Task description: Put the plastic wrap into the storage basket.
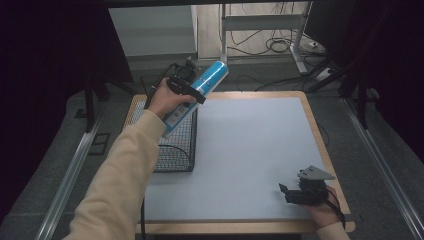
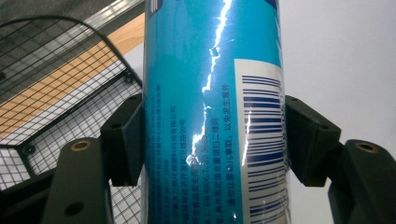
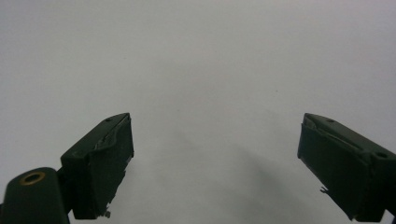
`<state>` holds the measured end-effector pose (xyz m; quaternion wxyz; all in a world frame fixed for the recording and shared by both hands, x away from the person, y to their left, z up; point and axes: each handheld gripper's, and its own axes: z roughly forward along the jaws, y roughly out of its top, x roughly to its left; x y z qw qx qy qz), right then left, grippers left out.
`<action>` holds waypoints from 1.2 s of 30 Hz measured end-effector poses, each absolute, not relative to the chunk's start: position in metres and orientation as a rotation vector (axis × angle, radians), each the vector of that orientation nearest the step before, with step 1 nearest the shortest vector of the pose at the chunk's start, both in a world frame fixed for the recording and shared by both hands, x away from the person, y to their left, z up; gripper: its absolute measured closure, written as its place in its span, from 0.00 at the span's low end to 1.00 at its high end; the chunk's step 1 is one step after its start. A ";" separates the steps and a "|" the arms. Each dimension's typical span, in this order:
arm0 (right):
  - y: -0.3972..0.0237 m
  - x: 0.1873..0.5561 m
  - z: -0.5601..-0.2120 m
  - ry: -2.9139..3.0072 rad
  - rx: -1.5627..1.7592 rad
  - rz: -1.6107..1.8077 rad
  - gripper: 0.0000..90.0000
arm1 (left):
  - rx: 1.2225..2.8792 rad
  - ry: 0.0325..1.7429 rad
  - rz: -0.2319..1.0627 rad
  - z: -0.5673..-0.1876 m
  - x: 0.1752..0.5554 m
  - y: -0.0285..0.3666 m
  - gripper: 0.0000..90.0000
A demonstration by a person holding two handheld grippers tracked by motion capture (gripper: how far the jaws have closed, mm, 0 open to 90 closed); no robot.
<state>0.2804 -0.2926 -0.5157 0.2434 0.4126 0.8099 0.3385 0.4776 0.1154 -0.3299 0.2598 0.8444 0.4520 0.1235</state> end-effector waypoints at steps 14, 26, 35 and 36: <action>-0.293 0.281 -0.516 2.212 1.130 0.919 0.12 | 2.257 1.300 0.366 -0.338 0.483 0.148 0.36; -0.290 0.281 -0.517 2.217 1.121 0.916 0.12 | 2.258 1.343 0.365 -0.358 0.488 0.161 0.36; -0.291 0.281 -0.516 2.213 1.122 0.914 0.12 | 2.289 1.370 0.351 -0.380 0.500 0.158 0.36; -0.291 0.280 -0.516 2.213 1.123 0.914 0.12 | 2.292 1.372 0.351 -0.382 0.501 0.158 0.36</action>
